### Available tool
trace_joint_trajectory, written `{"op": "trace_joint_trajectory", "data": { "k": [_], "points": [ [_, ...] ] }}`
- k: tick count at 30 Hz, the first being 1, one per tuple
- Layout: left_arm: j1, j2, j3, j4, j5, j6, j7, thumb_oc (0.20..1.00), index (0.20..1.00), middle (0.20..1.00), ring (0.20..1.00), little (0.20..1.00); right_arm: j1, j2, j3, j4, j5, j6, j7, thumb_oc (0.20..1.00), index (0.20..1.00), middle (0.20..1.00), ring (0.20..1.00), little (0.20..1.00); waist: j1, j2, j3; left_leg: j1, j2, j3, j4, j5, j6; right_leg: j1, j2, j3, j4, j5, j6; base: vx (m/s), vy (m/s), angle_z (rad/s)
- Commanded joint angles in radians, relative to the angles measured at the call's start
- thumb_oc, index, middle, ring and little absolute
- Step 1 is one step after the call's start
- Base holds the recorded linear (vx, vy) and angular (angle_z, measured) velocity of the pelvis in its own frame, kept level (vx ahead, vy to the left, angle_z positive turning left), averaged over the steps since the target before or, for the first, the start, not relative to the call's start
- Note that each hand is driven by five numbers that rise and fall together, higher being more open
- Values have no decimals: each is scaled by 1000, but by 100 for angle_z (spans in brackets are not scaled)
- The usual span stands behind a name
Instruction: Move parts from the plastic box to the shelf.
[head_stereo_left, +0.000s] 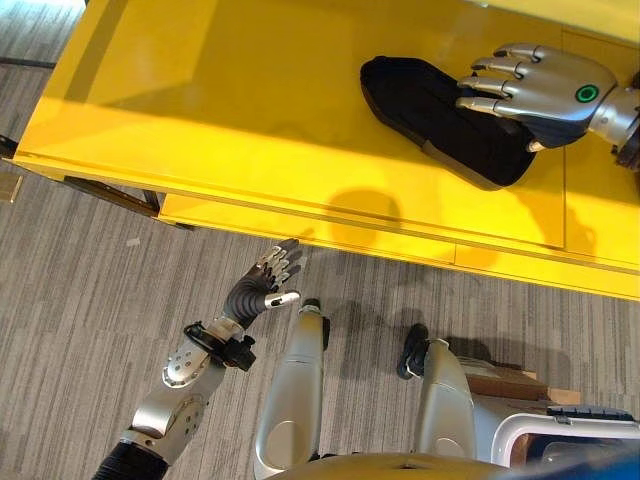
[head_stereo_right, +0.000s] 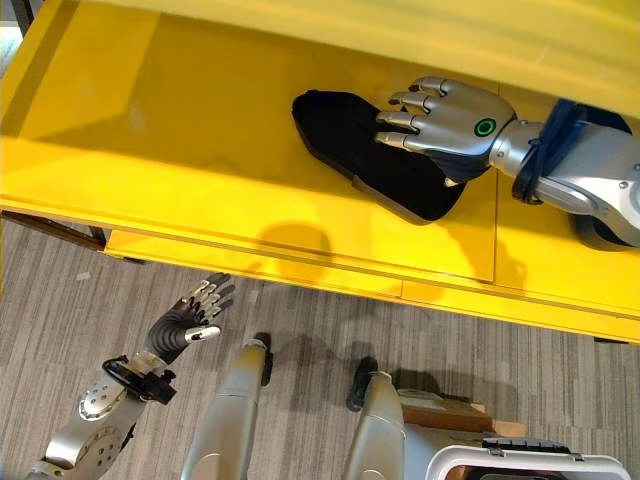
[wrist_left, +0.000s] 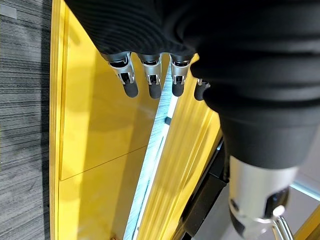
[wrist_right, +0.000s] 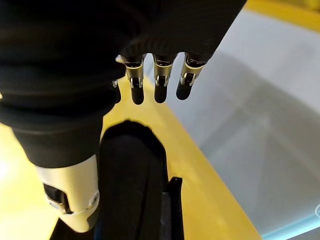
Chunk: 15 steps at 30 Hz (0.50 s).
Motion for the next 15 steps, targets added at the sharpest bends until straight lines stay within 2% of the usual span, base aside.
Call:
{"op": "trace_joint_trajectory", "data": {
  "k": [1,15],
  "points": [
    [38,20,-1,-61,14,-27,-23,1000,1000,1000,1000,1000,-27,13,-40,8,12,15,3,1000,1000,1000,1000,1000,2,-3,-23,11,58,-61,-67,88,-63,-18,2,62,125,4,3,0,0,0],
    [40,21,-6,-60,22,-29,-21,1000,1000,1000,1000,1000,-70,53,66,113,32,24,35,1000,1000,1000,1000,1000,14,7,-7,3,49,-62,-60,88,-58,-17,-5,60,132,1,4,0,0,0]
  ]
}}
